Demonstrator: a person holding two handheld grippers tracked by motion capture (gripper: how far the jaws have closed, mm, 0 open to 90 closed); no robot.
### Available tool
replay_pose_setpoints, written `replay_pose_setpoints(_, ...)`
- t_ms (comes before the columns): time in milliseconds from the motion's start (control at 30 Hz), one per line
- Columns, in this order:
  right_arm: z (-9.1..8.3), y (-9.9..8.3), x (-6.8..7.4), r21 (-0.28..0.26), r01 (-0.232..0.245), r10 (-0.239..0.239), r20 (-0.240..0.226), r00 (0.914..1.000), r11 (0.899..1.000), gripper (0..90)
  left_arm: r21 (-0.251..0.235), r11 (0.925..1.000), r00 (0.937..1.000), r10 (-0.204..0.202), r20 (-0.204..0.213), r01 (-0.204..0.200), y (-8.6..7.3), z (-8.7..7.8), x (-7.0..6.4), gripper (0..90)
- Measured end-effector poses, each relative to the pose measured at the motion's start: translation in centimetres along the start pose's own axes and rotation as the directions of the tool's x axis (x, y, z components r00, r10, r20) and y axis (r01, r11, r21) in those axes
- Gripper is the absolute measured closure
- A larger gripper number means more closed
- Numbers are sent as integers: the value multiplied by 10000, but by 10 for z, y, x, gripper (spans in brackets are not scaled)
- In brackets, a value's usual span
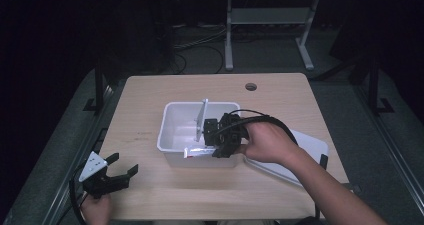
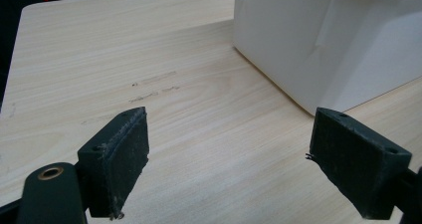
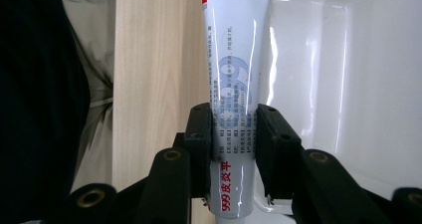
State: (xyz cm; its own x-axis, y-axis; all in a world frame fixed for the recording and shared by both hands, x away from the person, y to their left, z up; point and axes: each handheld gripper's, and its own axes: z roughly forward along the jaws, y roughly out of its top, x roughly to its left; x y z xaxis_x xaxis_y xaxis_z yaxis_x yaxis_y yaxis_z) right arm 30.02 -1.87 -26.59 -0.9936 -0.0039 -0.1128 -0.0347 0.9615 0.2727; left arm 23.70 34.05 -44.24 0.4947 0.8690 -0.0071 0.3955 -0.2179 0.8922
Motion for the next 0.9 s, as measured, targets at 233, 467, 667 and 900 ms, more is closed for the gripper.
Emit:
replay_pose_setpoints(233,5,-2,-13,78,-241,241,-8,9997,9997,692,4,10000,10000,-1,3,1,0,0,0,151)
replay_pose_setpoints(467,13,-3,-26,152,-445,446,-48,9990,9989,692,0,10000,10000,-9,-3,9,0,0,0,151)
replay_pose_setpoints(667,19,-4,-33,220,-562,564,-89,9984,9982,692,0,10000,10000,-26,-1,26,0,0,0,151)
replay_pose_setpoints(900,24,-4,-39,294,-720,725,-147,9973,9970,692,-2,10000,10000,-16,1,16,0,1,0,150)
